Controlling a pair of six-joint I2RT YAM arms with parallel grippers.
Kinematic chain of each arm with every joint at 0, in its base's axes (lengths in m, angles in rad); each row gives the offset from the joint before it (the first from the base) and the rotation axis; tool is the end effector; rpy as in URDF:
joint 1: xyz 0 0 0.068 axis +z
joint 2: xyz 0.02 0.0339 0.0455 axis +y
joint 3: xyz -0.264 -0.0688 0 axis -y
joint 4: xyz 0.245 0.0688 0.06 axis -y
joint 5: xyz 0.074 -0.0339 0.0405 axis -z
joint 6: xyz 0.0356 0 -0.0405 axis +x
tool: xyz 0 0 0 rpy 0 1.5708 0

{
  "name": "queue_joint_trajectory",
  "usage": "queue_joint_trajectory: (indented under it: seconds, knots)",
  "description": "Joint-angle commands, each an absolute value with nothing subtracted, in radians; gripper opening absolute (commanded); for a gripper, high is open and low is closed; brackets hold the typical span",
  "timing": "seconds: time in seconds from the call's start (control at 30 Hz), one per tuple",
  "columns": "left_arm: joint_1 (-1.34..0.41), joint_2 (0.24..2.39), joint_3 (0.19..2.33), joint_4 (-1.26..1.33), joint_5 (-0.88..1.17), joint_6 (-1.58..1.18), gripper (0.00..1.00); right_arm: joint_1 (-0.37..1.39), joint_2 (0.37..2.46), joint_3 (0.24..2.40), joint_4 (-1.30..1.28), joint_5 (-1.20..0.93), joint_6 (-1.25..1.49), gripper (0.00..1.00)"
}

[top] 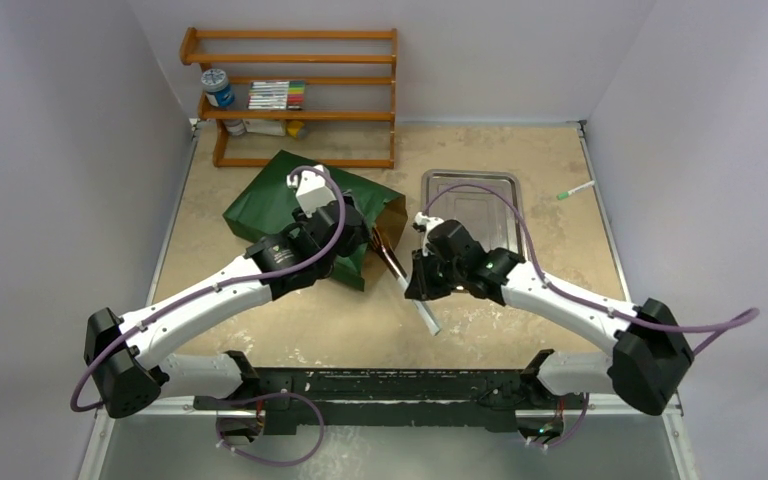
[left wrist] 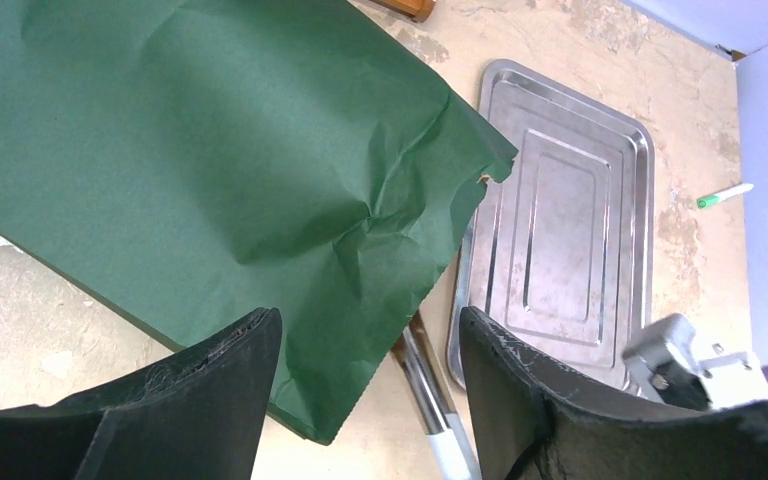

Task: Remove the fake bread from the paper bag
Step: Take out the fake bread from the paper bag.

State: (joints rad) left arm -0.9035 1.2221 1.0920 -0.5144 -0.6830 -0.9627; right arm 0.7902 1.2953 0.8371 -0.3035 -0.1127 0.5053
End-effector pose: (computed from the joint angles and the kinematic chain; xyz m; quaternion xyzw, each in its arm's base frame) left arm 0.1796 -0.1917 0.3283 -0.1745 0.8382 -0.1599 0.4914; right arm 0.1897 0.1972 0.2375 -0.1522 0.9054 0.2784 0.2821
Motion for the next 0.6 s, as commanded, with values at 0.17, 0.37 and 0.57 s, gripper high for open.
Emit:
queue_joint_trajectory:
  seconds: [0.17,0.37,0.57]
  knots:
    - [-0.9,1.213,1.148,-0.528,-0.654,-0.928,0.67,0.795,1.083,0.802,-0.434,-0.009,0.646,0.0]
    - [-0.9,1.226,1.176,-0.556,-0.673,-0.919,0.7,0.8,0.982,0.792,-0.532,0.057,0.73,0.0]
    - [-0.899,1.272,1.213,-0.579,-0.676,-0.903,0.74,0.801,0.9,0.802,-0.639,0.14,0.816,0.0]
